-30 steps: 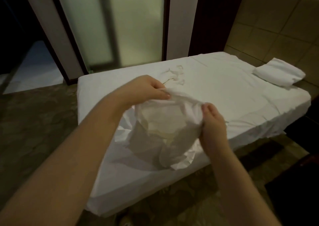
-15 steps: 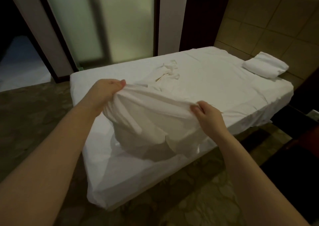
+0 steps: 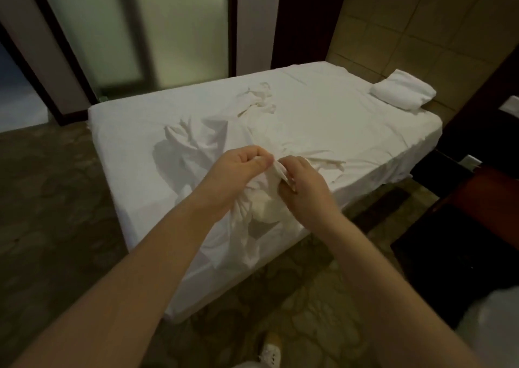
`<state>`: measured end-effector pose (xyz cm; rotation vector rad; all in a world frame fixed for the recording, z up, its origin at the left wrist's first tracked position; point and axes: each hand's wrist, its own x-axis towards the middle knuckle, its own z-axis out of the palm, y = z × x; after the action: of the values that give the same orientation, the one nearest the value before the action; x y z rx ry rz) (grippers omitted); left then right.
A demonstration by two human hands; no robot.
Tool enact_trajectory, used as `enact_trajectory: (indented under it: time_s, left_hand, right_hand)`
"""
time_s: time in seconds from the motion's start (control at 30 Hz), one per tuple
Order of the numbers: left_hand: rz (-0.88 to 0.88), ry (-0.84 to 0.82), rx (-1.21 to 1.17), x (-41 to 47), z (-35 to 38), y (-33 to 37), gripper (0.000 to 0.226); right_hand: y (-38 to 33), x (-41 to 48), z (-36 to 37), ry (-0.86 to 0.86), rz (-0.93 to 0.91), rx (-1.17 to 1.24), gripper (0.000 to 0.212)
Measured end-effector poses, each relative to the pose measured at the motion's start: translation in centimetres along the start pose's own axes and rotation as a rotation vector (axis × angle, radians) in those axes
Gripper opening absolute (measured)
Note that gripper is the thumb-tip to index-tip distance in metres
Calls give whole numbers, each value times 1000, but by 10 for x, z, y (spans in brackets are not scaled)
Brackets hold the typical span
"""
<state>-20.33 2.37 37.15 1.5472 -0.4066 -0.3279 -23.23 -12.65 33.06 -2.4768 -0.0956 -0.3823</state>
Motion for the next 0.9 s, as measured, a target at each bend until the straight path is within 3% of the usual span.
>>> enact_trajectory:
  time_s: [0.07,0.13,0.2,0.3,0.33,0.4,0.47,0.53,0.6,0.63,0.7,0.77,0.9]
  left_hand:
    - [-10,65,-178,-7,6,-2,22]
    - [-47,96,-327,-11,7,2,21]
    - [-40,173,-379,-12,-1,6,23]
    - [-31,490,-432,-7,-38,8,29]
    - [-42,579,-337,-3,-53,5,22]
    - [-129,667,192,3,-79,-4,12]
    - [-170,622,801,7,-82,-15,30]
    - [16,451,956,11,-47,-18,56]
    - [96,99,778,11,9,-16,61]
    - [93,-11,680,12,34,-17,51]
    - [79,6,449,28,56,-17,12]
    - [17,60,200,53,57,-14,22]
    - [-27,101,-7,102,71,-5,22]
  right_hand:
    - [14,-12,23,180,61,11,18]
    - [27,-25,32,340,247,134,17]
    - [37,-35,32,391,363,166,20]
    - [52,-41,23,386,470,86,23]
    - [58,-41,18,376,482,85,23]
    - [63,-35,8,354,456,167,20]
    - [54,-21,-7,324,393,259,18]
    - [36,-2,-22,208,286,228,18]
    - [20,14,-33,82,161,198,13]
    - [17,19,-38,55,139,233,7]
    - [27,25,-46,86,151,334,8]
    - [52,23,-52,110,178,324,15]
    - [92,35,-52,111,117,225,4]
